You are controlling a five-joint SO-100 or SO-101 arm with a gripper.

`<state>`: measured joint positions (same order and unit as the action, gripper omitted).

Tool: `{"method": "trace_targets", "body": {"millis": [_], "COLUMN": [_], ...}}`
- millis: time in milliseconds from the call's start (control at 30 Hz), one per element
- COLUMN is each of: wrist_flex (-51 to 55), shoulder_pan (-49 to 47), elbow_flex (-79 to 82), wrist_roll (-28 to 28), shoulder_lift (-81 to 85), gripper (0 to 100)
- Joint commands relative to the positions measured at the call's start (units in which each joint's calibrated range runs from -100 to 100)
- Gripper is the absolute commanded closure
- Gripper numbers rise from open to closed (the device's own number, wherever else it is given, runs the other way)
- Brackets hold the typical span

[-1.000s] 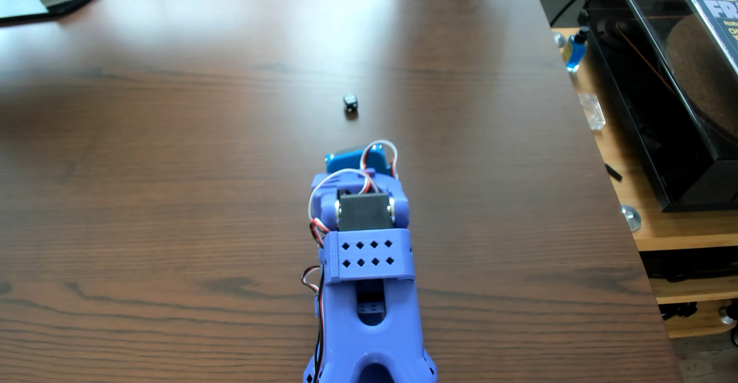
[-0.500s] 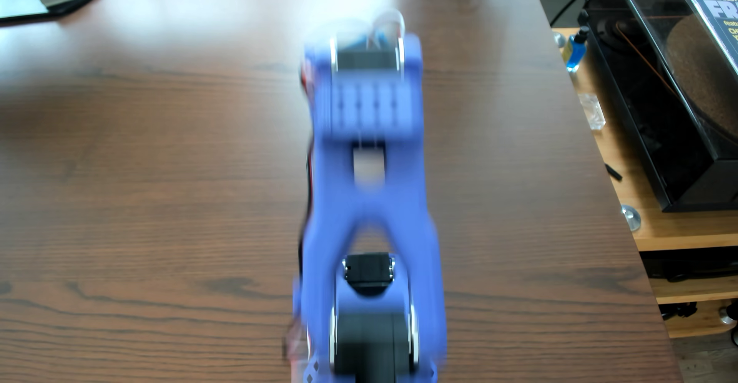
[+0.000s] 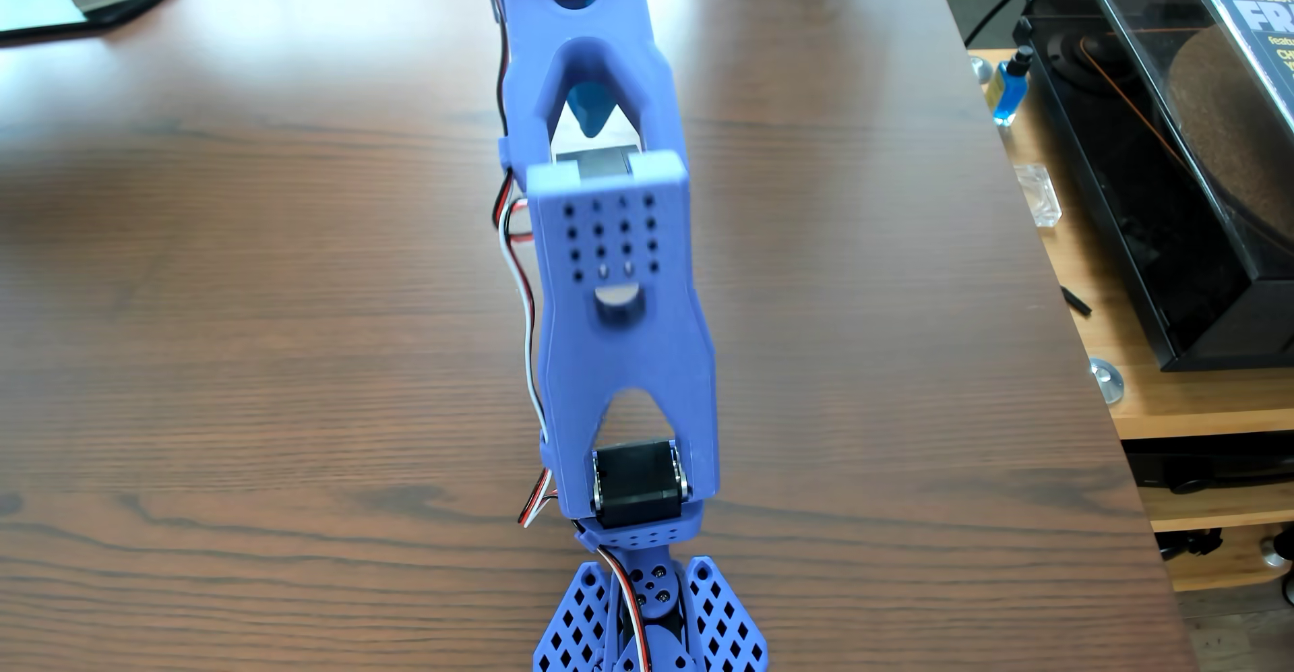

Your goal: Grab the blue dice

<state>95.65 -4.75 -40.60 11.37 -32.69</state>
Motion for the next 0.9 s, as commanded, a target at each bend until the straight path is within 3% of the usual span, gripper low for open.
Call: {"method": "trace_targets", "body": {"millis": [0,200,533,867], "wrist_flex": [0.67,0.33,-0.01,-0.10], "shoulder_pan": [0.50,0.83,7.54,5.90], "elbow_flex": [-8.95,-9.40,-10.39,-11.21], "wrist_roll": [0.04,1.51,3.77,3.98], "shoulder_lift": [-3.10,-6.03,-7.78,-13.23], "gripper": [85,79,79,79]}}
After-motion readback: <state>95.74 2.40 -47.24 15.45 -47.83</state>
